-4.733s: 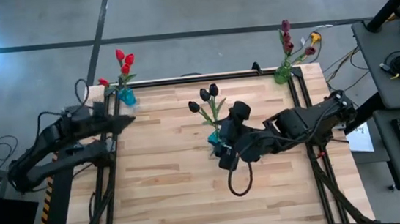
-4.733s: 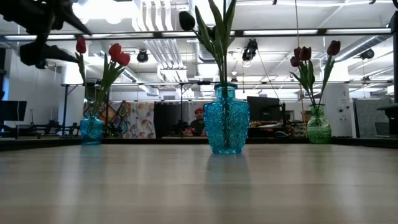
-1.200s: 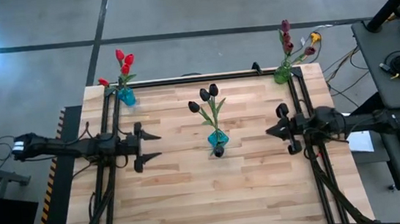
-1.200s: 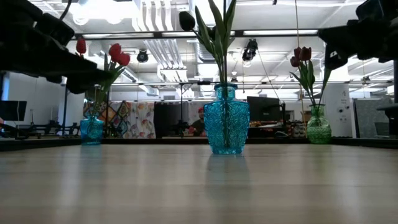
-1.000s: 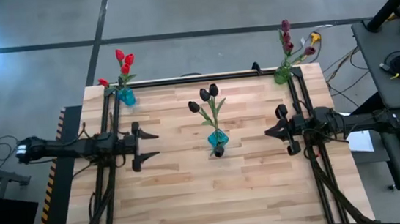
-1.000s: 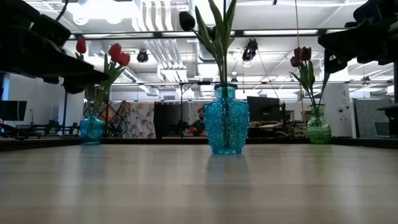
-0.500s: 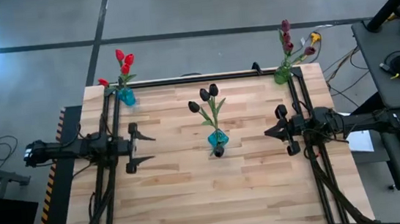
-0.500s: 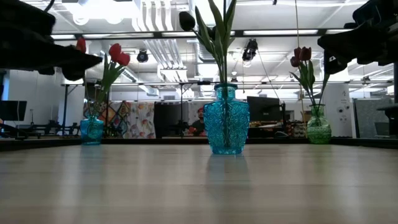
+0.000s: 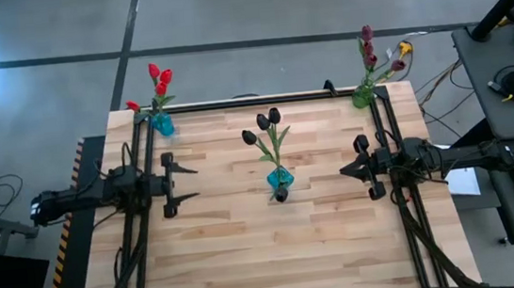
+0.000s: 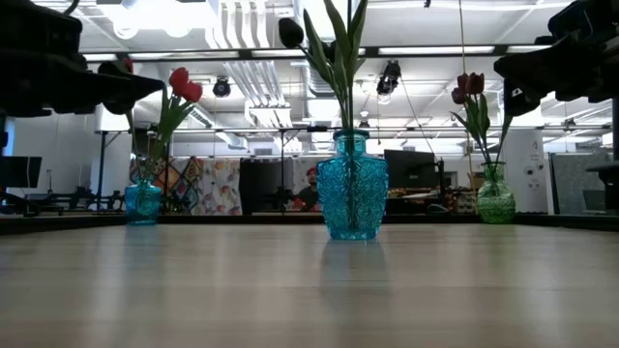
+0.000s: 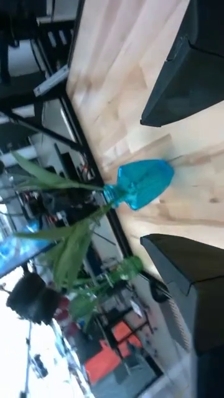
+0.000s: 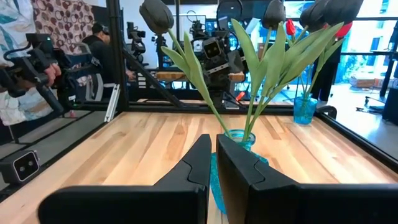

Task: Sort flowers into vase by color
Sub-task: Return to Home Position

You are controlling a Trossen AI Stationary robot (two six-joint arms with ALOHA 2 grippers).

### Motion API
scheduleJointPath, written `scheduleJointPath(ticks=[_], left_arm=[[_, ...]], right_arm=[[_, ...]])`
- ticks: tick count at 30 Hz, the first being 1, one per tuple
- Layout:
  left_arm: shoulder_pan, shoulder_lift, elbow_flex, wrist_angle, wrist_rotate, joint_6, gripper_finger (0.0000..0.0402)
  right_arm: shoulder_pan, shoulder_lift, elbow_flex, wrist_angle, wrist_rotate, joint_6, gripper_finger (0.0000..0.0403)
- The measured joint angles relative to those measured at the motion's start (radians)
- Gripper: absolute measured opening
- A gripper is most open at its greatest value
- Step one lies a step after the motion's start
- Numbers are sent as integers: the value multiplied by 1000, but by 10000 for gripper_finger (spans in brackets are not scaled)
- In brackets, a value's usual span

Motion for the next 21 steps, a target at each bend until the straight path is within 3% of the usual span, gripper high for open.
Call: scheduleJointPath(ticks=[14, 21], left_arm=[[17, 46, -1, 2, -1, -271, 281], [17, 69, -2, 2, -4, -284, 281]], right_arm=[[0, 0, 0, 0, 0, 0, 18], [0, 0, 0, 0, 0, 0, 18]])
